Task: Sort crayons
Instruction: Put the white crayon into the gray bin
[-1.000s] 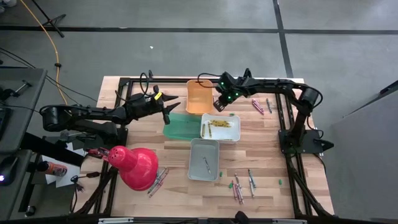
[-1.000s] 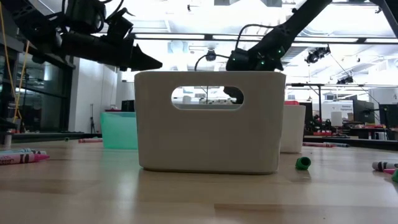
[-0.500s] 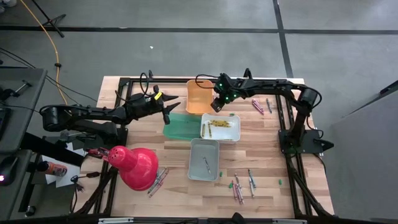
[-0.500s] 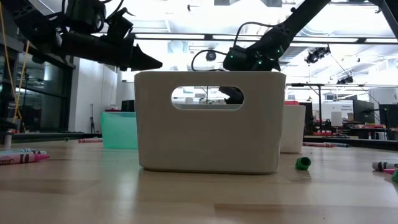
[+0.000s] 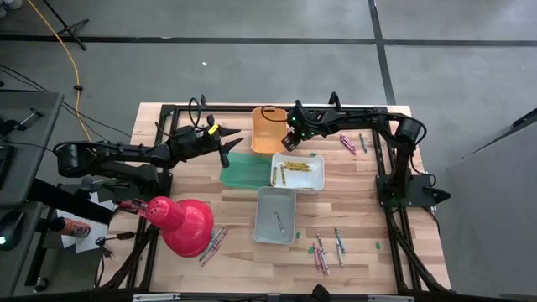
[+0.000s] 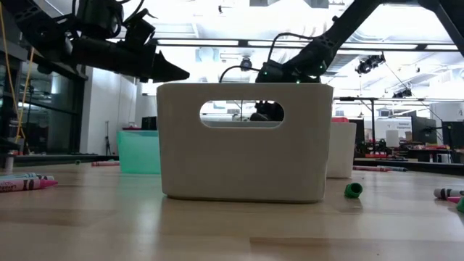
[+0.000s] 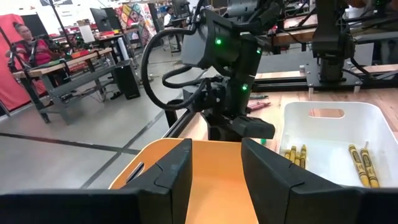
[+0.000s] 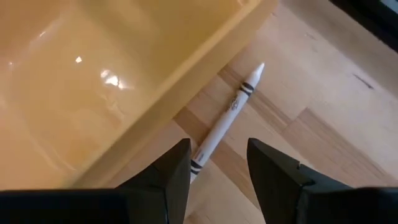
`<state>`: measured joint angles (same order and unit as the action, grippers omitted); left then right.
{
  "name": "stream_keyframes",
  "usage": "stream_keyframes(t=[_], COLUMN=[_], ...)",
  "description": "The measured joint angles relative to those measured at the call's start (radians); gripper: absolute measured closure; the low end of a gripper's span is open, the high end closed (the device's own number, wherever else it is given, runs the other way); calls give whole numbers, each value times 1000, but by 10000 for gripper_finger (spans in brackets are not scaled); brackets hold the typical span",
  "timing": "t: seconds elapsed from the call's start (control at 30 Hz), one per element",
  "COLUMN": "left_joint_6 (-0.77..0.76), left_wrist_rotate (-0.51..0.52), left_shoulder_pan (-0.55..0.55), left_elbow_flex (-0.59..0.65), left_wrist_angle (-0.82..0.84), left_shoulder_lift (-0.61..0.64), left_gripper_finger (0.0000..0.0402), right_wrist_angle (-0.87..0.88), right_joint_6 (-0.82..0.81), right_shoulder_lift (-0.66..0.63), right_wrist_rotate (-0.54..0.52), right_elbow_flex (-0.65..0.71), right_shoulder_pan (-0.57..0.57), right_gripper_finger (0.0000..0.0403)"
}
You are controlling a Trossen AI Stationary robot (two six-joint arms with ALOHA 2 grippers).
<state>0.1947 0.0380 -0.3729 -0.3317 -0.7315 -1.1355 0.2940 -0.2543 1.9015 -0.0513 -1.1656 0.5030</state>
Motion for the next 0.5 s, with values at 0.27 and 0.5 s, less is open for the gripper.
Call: stream_keyframes(t=[0.27,0.5], left_joint_6=[0,-1], left_wrist_rotate=[0,0], left_shoulder_pan=[0,0], left_elbow_flex=[0,0], left_wrist_angle=[0,0], left_shoulder_lift=[0,0], left_gripper_finger=[275,275], right_wrist_angle=[-21,-36], right_joint_6=[-34,-34], right_shoulder_lift=[42,46], right_wrist_rotate=[-1,-9], right_elbow_flex=[0,0], right_shoulder_pan=[-7,-20], right_gripper_finger=[250,250])
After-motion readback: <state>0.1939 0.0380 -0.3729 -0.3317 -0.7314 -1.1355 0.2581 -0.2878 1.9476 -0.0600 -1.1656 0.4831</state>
